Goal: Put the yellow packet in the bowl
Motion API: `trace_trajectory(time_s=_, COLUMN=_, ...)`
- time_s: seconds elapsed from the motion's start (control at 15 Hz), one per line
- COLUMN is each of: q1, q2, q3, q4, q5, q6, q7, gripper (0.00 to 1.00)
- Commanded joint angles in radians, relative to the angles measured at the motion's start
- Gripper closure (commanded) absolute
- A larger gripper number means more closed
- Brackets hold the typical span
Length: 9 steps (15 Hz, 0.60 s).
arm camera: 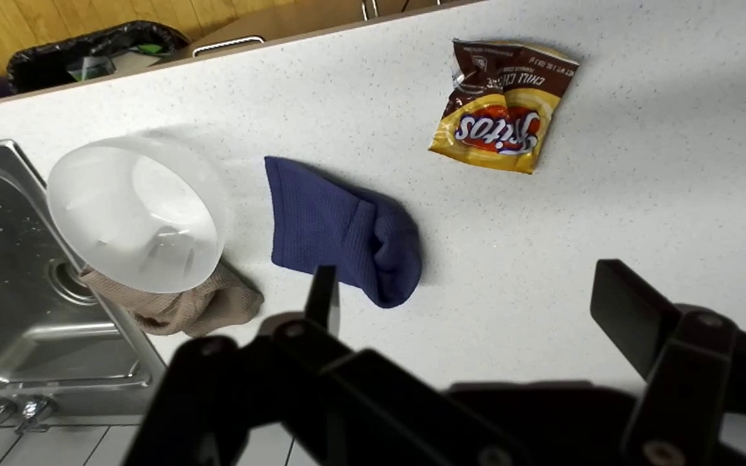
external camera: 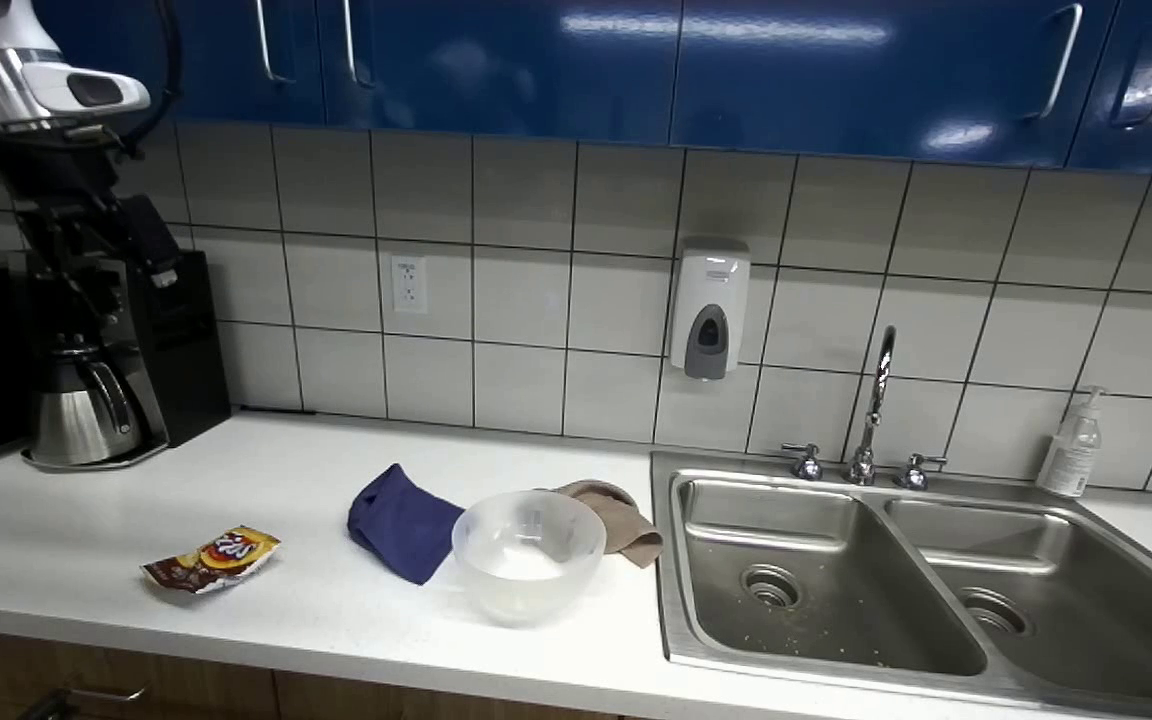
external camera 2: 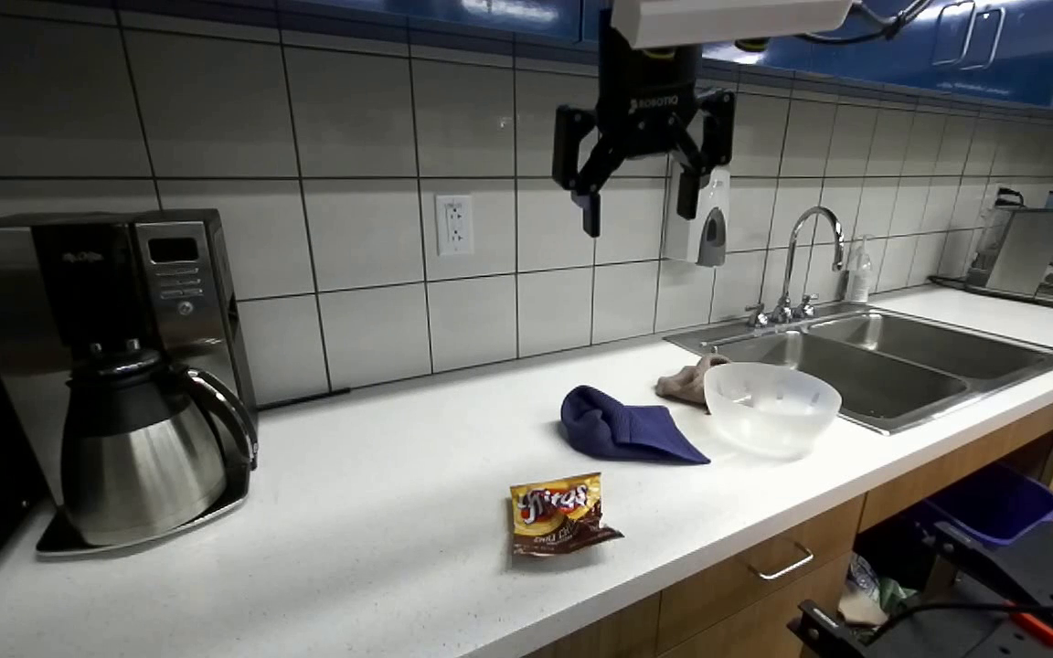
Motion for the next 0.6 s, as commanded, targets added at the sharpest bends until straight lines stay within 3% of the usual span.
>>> trace_trajectory(time_s=0.0, q1=0.007, q2=0.039, q3=-0.008, q4=-0.045, q5=-0.015, q6=0.087, q7=-0.002, gripper=0.00)
trace_trajectory(time_s=0.53, q1=0.000, q2=0.188, q3=-0.004, q4=-0.098, q5=-0.042, q6=0.287, q7=-0.007, gripper=0.00)
